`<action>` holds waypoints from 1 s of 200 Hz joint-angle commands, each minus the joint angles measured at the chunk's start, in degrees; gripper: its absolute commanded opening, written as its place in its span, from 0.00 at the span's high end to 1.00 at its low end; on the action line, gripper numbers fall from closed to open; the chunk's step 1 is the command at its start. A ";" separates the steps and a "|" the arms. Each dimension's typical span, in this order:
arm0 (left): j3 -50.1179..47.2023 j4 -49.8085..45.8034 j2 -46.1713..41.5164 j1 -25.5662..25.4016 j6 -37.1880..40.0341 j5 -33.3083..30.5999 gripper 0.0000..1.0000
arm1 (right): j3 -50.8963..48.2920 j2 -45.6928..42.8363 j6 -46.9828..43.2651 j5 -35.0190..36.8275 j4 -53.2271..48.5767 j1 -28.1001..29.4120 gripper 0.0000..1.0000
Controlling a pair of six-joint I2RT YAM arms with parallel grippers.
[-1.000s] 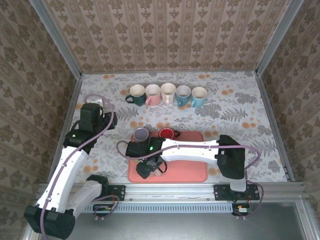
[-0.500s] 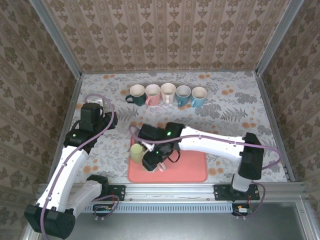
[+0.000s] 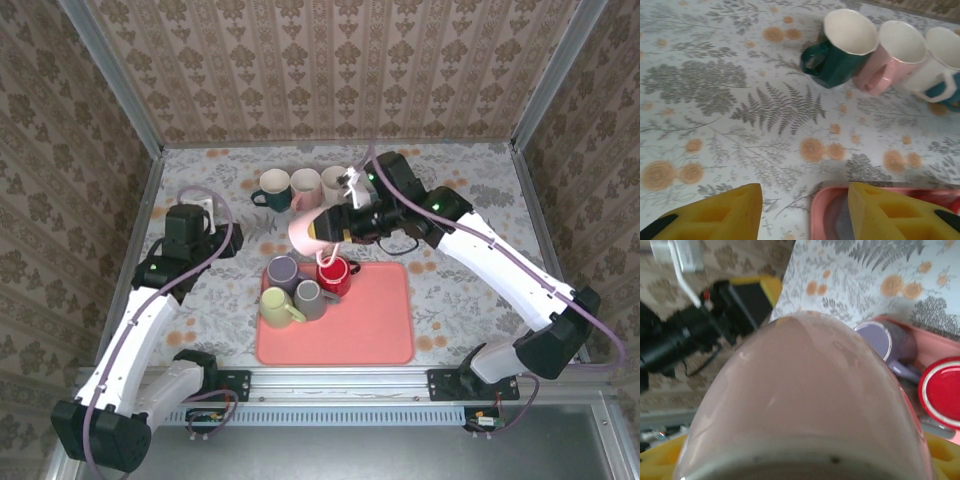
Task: Turn the mug right side up
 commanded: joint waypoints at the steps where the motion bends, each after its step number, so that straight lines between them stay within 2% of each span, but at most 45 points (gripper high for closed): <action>1: 0.69 5.68 1.42 -1.12 -0.69 12.62 0.47 | -2.50 0.27 8.57 -7.64 14.35 -3.63 0.71; 16: 1.40 9.38 2.52 -2.76 -0.78 19.59 0.38 | -3.63 1.47 11.38 -10.29 18.48 -5.83 0.72; 43: 0.36 21.28 5.51 -3.82 -4.26 32.60 0.33 | -5.17 3.24 16.04 -14.31 25.62 -8.20 0.73; 63: -1.87 34.38 9.12 -3.99 -13.52 42.27 0.32 | -6.91 2.85 17.77 -14.56 30.28 -8.88 0.74; 87: -4.24 52.33 13.19 -5.38 -26.39 48.63 0.32 | -9.39 1.62 21.06 -14.48 37.13 -9.71 0.76; 117: -3.63 60.29 16.18 -7.18 -30.71 52.02 0.33 | -11.94 1.51 26.61 -16.10 45.53 -10.63 0.76; 140: -4.15 63.87 17.27 -7.39 -33.12 51.77 0.33 | -12.83 1.10 28.53 -15.79 48.39 -11.21 0.77; 200: -6.78 64.77 15.04 -6.06 -34.30 48.50 0.33 | -15.13 -2.37 28.90 -10.76 50.52 -13.12 0.77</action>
